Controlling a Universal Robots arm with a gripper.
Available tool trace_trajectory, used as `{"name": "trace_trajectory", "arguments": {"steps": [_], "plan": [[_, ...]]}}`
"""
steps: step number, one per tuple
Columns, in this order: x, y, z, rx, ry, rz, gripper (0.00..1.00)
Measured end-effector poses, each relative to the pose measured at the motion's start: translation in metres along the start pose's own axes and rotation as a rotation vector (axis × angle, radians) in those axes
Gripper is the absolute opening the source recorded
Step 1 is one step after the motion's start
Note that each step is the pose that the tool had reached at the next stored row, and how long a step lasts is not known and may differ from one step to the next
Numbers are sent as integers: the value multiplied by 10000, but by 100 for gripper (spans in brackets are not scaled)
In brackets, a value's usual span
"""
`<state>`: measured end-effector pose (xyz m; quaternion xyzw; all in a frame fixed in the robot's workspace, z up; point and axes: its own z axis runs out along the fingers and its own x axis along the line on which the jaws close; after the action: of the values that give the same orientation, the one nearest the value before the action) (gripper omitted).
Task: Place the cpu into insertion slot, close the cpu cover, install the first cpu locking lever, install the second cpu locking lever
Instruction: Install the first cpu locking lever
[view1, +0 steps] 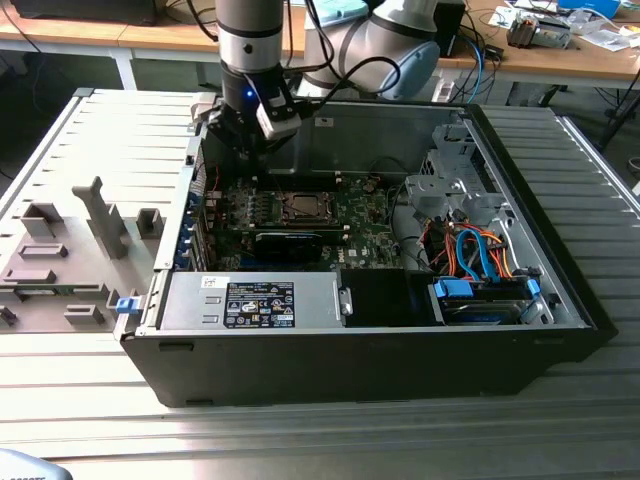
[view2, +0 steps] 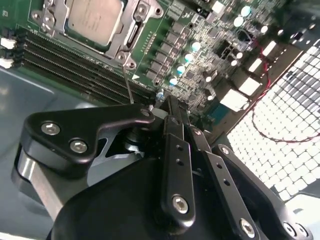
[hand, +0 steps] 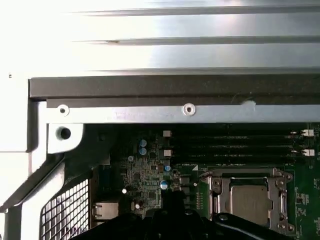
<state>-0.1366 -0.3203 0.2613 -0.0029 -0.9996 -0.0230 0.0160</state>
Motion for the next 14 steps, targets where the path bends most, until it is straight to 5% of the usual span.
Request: {"name": "trace_trajectory", "arguments": {"steps": [3, 14], "plan": [[-42, 83, 5, 0, 0, 0, 11], [-234, 96, -1, 0, 15, 1, 11]]}}
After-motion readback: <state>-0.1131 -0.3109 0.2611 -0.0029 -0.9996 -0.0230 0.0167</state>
